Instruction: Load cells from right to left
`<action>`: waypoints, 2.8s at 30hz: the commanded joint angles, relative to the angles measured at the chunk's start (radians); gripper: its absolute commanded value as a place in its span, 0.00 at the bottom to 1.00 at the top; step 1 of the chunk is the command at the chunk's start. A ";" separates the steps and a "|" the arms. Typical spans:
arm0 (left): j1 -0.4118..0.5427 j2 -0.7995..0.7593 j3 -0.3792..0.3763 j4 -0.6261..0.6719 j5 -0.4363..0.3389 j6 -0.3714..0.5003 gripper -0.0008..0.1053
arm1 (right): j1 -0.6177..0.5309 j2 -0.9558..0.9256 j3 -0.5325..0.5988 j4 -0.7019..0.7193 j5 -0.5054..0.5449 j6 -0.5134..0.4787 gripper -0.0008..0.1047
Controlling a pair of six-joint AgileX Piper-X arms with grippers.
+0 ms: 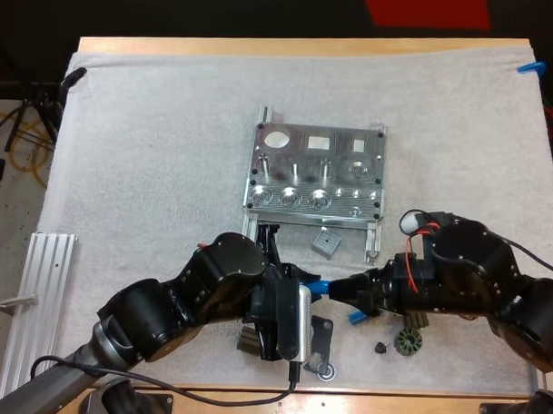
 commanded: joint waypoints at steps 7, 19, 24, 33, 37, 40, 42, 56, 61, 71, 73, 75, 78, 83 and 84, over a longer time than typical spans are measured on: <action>-0.001 -0.003 -0.004 -0.045 0.061 -0.002 0.01 | 0.002 0.038 -0.012 -0.054 -0.012 0.030 0.49; -0.001 -0.003 -0.004 -0.045 -0.022 -0.002 0.01 | 0.002 0.049 -0.012 -0.073 -0.033 0.034 0.37; -0.001 -0.003 -0.004 -0.045 -0.121 -0.002 0.01 | 0.002 0.049 -0.012 -0.073 -0.070 0.034 0.32; -0.001 -0.003 -0.004 -0.045 -0.051 -0.002 0.01 | 0.002 0.049 -0.012 -0.073 -0.062 0.032 0.32; -0.001 -0.003 -0.004 -0.045 -0.020 -0.002 0.01 | 0.002 0.049 -0.012 -0.073 -0.064 0.032 0.32; -0.001 -0.003 -0.004 -0.045 -0.020 -0.002 0.01 | 0.002 0.049 -0.012 -0.075 -0.064 0.032 0.32; -0.001 -0.003 -0.004 -0.045 -0.020 -0.002 0.01 | 0.002 0.049 -0.012 -0.081 -0.064 0.032 0.31; -0.001 -0.003 -0.004 -0.052 -0.007 -0.034 0.02 | 0.002 0.049 -0.012 -0.088 -0.064 -0.017 0.01; -0.001 -0.003 -0.004 -0.058 -0.007 -0.099 0.21 | 0.002 0.049 -0.012 -0.088 -0.064 -0.037 0.01; -0.001 -0.018 -0.012 -0.009 -0.007 -0.188 0.67 | 0.002 0.049 -0.015 -0.084 -0.064 -0.101 0.01; -0.001 -0.028 -0.024 0.025 -0.010 -0.190 0.67 | 0.002 0.049 -0.022 -0.073 -0.064 -0.120 0.01; -0.001 -0.038 -0.043 0.062 -0.026 -0.190 0.67 | 0.002 0.049 -0.030 -0.062 -0.064 -0.153 0.01; -0.001 -0.060 -0.078 0.133 -0.078 -0.219 0.67 | 0.002 0.049 -0.053 -0.015 -0.050 -0.202 0.01; -0.001 -0.104 -0.112 0.194 -0.168 -0.363 0.67 | 0.002 0.049 -0.106 0.144 0.057 -0.354 0.01; -0.001 -0.108 -0.112 0.195 -0.179 -0.382 0.67 | 0.002 0.049 -0.111 0.163 0.076 -0.369 0.01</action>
